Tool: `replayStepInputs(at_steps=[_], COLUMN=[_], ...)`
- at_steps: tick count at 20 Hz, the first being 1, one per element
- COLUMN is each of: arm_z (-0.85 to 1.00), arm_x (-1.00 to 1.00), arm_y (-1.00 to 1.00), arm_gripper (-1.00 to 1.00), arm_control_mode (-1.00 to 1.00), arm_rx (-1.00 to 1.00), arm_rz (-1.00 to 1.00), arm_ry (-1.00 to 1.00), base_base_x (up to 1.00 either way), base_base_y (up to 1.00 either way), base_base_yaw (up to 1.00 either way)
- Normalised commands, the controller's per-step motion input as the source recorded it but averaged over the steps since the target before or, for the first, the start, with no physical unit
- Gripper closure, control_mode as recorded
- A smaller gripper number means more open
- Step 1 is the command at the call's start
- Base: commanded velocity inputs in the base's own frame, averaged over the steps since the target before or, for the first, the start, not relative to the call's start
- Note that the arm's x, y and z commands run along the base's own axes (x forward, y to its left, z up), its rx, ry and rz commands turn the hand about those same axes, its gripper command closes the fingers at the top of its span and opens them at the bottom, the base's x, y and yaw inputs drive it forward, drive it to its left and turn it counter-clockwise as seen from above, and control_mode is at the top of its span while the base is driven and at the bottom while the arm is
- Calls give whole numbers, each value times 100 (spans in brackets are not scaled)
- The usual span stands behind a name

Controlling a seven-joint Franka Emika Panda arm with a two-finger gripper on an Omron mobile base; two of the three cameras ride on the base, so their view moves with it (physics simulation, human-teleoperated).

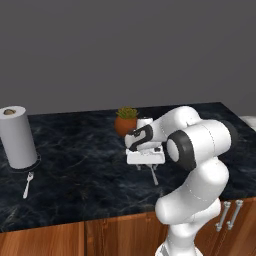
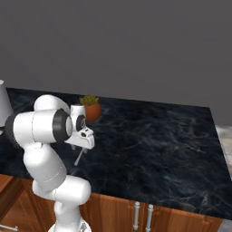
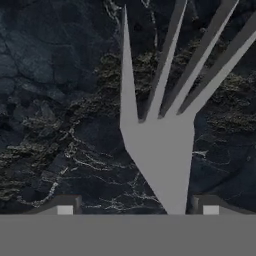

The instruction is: Organize the utensils by type. Pick up the wooden spoons from the counter and place them in the open cabinet. Then pick up the metallic utensils from the counter and place them in the open drawer.

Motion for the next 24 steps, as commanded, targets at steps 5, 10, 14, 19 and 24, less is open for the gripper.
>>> replayStepInputs(at_steps=[5, 10, 14, 19, 24], arm_z=[-41, -55, -48, -32, -19], arm_x=[0, -11, -20, -17, -28], arm_y=[-1, -10, -21, -15, -1], arm_gripper=[-100, -100, -100, -100, -100], arm_control_mode=[-100, -100, -100, -100, -100], arm_rx=[0, 0, 0, 0, 0], arm_rz=[0, 0, 0, 0, 0], arm_ry=[1, 0, -1, -3, -9], base_base_x=[0, 0, 0, 0, 0], base_base_y=[0, 0, 0, 0, 0], base_base_yaw=[0, 0, 0, 0, 0])
